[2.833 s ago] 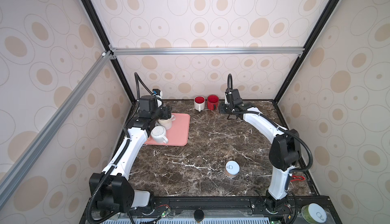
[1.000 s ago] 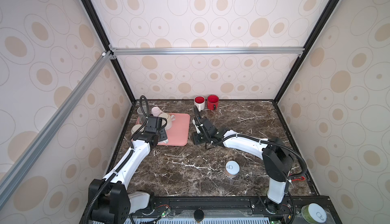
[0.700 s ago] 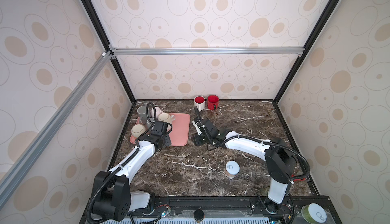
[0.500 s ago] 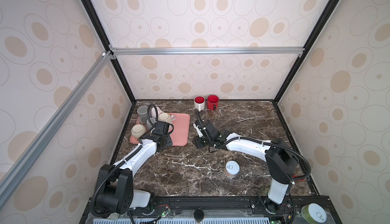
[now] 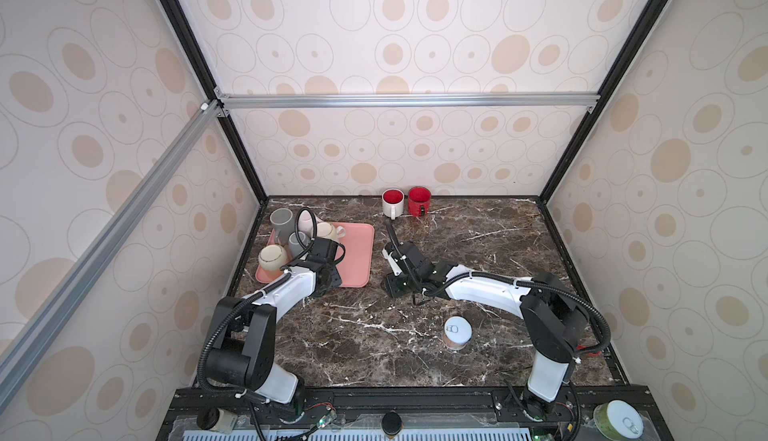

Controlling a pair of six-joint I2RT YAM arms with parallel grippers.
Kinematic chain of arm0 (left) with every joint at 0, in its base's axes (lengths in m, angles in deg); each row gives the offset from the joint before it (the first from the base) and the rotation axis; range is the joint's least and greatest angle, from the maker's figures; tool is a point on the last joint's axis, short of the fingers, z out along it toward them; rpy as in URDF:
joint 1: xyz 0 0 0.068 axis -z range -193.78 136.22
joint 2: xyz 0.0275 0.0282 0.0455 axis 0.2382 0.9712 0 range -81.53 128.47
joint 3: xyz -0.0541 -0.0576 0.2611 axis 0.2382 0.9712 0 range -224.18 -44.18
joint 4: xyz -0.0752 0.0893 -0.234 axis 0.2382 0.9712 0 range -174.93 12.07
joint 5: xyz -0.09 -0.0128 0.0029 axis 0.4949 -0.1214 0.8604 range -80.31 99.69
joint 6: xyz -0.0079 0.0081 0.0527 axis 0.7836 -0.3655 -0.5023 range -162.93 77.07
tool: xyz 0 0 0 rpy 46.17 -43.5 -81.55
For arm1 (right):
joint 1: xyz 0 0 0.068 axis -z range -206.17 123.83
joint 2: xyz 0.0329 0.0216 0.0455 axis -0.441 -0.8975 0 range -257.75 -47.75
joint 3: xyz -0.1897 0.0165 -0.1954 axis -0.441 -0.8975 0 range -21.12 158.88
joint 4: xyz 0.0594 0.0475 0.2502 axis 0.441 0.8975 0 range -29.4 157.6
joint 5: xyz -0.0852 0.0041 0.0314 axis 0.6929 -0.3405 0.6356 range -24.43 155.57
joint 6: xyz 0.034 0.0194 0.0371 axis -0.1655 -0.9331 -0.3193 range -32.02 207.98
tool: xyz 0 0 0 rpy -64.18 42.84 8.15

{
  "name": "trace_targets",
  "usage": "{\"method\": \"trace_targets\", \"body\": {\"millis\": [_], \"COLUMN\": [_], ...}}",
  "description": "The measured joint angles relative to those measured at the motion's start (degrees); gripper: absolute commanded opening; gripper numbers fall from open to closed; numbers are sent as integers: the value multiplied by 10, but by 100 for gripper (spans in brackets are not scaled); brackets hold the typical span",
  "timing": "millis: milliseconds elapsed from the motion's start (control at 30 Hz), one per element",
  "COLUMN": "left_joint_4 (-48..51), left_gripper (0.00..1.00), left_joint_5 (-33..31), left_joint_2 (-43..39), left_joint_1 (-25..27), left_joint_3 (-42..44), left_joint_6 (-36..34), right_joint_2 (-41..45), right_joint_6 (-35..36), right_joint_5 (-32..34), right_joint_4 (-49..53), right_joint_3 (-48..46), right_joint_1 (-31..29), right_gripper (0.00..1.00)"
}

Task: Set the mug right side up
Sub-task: 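Lower the left gripper onto the upside-down white ribbed mug's handle and grasp it, then lift the white ribbed mug with the left gripper while the right gripper approaches it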

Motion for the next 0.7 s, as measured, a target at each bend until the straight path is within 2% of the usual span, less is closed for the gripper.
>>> {"method": "trace_targets", "body": {"millis": [67, 200, 267, 467, 700], "left_joint_4": [-1, -8, -9, -17, -24], "left_gripper": [33, 13, 6, 0, 0], "left_joint_5": [-7, -19, -27, -30, -9], "left_joint_2": [0, 0, 0, -13, -57], "left_joint_1": [0, -1, -1, -2, 2], "left_joint_3": [0, 0, 1, 17, 50], "left_joint_6": [-4, -17, -24, -40, -43], "right_joint_2": [0, 0, -2, -23, -23], "right_joint_6": [-1, -4, -6, -9, -18], "right_joint_5": [0, 0, 0, -3, 0], "right_joint_4": [1, 4, 4, 9, 8], "right_joint_3": [1, 5, 8, 35, 35], "right_joint_1": [0, 0, 0, 0, 0], "right_gripper": [45, 45, 45, 45, 45]}}
